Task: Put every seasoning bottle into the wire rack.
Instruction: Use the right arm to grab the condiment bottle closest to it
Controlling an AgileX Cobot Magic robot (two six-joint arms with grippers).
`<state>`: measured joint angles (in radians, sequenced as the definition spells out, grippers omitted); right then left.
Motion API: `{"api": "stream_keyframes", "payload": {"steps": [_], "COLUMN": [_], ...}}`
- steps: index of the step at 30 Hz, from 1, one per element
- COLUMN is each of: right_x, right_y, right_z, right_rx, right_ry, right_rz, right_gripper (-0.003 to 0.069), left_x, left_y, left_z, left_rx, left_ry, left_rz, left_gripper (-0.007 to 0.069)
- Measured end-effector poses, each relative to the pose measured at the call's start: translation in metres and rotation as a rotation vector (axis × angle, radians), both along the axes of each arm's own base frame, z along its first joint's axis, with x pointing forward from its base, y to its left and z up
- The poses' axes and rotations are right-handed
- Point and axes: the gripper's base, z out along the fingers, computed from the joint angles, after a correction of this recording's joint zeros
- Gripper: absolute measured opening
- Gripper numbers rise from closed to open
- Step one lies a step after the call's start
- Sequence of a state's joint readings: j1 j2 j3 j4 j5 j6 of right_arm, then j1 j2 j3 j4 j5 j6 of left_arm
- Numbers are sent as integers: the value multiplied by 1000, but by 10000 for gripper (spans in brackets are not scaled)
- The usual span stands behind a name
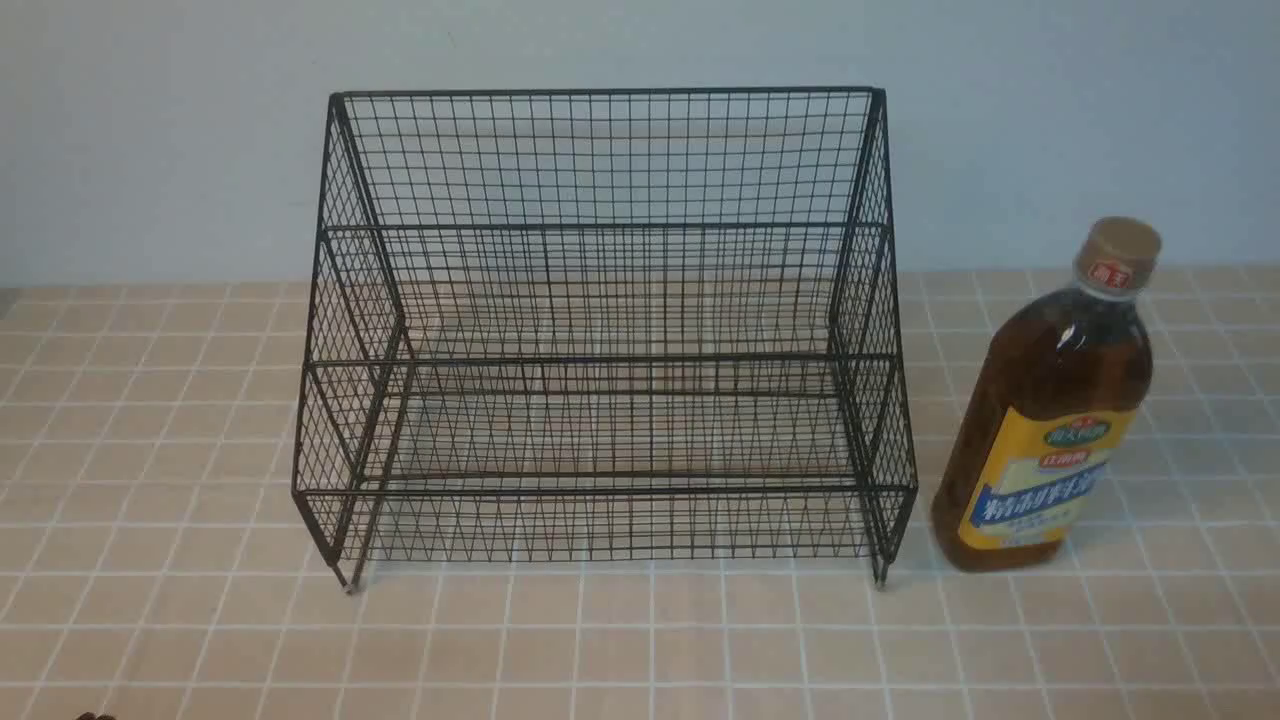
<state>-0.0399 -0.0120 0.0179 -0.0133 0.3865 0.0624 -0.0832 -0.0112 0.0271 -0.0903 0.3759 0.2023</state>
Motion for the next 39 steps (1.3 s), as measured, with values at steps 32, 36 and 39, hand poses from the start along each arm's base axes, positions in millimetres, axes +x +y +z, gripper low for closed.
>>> {"api": "stream_keyframes", "payload": {"steps": [32, 36, 39], "right_x": [1, -1, -1], "right_y": [-1, -4, -4], "right_z": [33, 39, 40], "right_rx": [211, 313, 336], "right_ry": [-399, -478, -488], "right_rz": [-14, -34, -38], "right_gripper": [-17, -17, -17], "left_x": [0, 0, 0], "left_y": [0, 0, 0], "left_z": [0, 0, 0], "left_rx": [0, 0, 0], "left_ry": [0, 0, 0], "left_rz": [0, 0, 0], "left_gripper": [-10, -10, -10]}}
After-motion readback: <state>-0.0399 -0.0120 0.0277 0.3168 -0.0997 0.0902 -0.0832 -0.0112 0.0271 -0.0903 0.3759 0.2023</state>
